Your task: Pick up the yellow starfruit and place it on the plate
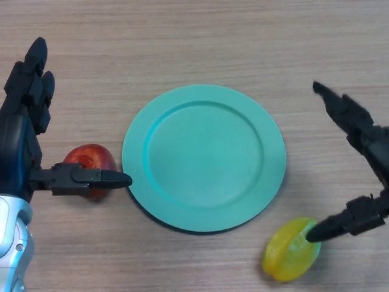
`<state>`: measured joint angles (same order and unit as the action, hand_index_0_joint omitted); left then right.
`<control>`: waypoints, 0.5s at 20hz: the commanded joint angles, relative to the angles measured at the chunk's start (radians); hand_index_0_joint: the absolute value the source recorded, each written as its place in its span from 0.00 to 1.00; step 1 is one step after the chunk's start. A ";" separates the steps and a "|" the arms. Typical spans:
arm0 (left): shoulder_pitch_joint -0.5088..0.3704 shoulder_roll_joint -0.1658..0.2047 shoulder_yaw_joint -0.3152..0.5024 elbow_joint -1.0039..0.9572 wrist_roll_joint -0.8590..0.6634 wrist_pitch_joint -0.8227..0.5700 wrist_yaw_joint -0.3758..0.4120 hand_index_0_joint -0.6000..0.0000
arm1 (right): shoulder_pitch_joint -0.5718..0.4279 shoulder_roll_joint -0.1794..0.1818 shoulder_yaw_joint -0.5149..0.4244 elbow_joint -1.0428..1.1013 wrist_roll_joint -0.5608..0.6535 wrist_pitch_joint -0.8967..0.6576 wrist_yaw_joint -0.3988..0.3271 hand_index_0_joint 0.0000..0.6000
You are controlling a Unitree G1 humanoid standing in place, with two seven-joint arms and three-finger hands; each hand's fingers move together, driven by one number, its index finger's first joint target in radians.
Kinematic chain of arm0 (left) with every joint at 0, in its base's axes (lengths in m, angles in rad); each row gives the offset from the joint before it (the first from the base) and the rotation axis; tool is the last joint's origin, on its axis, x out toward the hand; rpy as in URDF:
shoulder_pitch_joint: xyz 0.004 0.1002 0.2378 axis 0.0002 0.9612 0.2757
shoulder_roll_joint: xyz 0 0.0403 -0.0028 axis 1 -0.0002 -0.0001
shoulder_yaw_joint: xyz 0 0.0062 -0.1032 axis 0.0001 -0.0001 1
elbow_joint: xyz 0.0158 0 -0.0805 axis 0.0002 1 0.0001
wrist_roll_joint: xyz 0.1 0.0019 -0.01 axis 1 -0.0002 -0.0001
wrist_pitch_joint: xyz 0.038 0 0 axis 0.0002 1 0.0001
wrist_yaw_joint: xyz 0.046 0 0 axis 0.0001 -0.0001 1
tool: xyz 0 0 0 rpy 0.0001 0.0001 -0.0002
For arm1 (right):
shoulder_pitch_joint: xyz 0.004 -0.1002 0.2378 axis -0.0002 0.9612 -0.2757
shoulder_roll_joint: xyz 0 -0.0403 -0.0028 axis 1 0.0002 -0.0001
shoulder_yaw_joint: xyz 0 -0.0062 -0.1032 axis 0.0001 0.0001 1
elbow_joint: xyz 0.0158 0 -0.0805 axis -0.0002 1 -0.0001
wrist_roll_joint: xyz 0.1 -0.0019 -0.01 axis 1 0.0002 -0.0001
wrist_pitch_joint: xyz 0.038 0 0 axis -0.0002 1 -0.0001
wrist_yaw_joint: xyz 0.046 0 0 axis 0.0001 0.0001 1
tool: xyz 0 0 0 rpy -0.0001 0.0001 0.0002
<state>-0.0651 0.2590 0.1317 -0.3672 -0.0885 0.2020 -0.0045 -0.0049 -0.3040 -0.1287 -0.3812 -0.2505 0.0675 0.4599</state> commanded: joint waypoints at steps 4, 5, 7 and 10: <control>-0.028 0.028 0.060 -0.060 0.011 -0.129 -0.003 1.00 | 0.057 -0.043 -0.086 0.011 -0.107 -0.440 0.124 0.00; -0.026 0.030 0.065 -0.064 0.007 -0.122 -0.010 1.00 | 0.076 -0.050 -0.096 0.019 -0.134 -0.482 0.166 0.00; -0.019 0.029 0.065 -0.067 0.016 -0.133 -0.009 1.00 | 0.095 -0.047 -0.103 0.036 -0.183 -0.535 0.213 0.00; -0.018 0.023 0.056 -0.105 0.014 -0.094 -0.005 1.00 | 0.093 -0.050 -0.102 0.127 -0.276 -0.673 0.122 0.00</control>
<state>-0.0538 0.2579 0.1358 -0.4089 -0.0888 0.2084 -0.0131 0.1079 -0.3178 -0.1583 -0.2018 -0.5949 -0.5201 0.6753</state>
